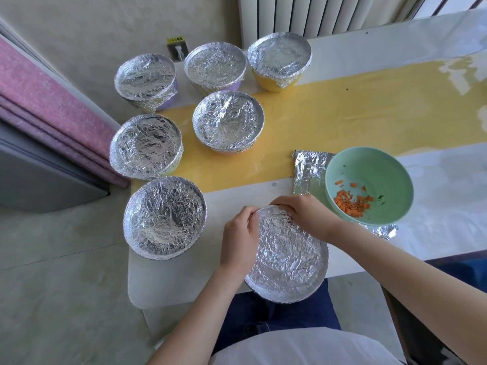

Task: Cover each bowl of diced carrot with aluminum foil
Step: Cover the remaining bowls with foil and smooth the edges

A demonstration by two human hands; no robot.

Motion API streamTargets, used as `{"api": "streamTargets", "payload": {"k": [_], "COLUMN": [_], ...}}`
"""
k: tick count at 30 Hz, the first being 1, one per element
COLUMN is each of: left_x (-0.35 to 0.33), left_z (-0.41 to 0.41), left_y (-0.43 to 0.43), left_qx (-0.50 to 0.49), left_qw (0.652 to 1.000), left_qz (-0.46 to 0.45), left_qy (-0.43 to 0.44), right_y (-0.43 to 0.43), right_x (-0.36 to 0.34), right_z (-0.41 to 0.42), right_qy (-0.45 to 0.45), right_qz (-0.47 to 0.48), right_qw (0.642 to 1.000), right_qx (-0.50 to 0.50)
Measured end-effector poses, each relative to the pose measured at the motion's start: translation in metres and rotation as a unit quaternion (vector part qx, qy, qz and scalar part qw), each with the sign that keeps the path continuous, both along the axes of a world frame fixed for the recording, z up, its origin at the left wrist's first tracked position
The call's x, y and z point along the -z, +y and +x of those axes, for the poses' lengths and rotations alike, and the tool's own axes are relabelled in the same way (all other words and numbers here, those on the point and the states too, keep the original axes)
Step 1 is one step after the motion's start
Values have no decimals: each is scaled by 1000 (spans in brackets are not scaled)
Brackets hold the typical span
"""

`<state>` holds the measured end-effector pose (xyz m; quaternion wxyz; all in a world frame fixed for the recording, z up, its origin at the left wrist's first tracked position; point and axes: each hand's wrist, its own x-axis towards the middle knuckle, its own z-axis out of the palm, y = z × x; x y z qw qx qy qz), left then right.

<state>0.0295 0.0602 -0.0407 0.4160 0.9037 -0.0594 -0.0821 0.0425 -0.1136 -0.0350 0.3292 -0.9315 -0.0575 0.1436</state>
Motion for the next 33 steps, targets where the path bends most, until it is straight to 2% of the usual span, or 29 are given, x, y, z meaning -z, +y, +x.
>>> {"api": "streamTargets", "payload": {"k": [5, 9, 12, 18, 23, 28, 33], "left_x": [0, 2, 2, 2, 2, 5, 7], "left_z": [-2, -2, -3, -3, -8, -13, -10], "left_y": [-1, -3, -4, -2, 0, 1, 0], "left_qx": [-16, -22, -22, -14, -25, -65, -63], "left_qw": [1000, 999, 999, 1000, 1000, 998, 998], "left_qz": [14, 19, 15, 10, -11, 8, 24], "left_qy": [-22, -26, -26, -19, -9, -9, -12], "right_y": [5, 6, 10, 13, 16, 22, 26], "right_x": [2, -2, -5, -5, -3, -7, -6], "right_z": [6, 8, 8, 8, 8, 8, 16], "right_qy": [-4, 24, 11, -11, 13, 17, 20], "right_qz": [-105, -60, -38, -78, -102, -58, -146], "right_qw": [993, 996, 997, 995, 994, 996, 985], "right_qx": [-53, -62, -61, -54, -37, -60, -90]}}
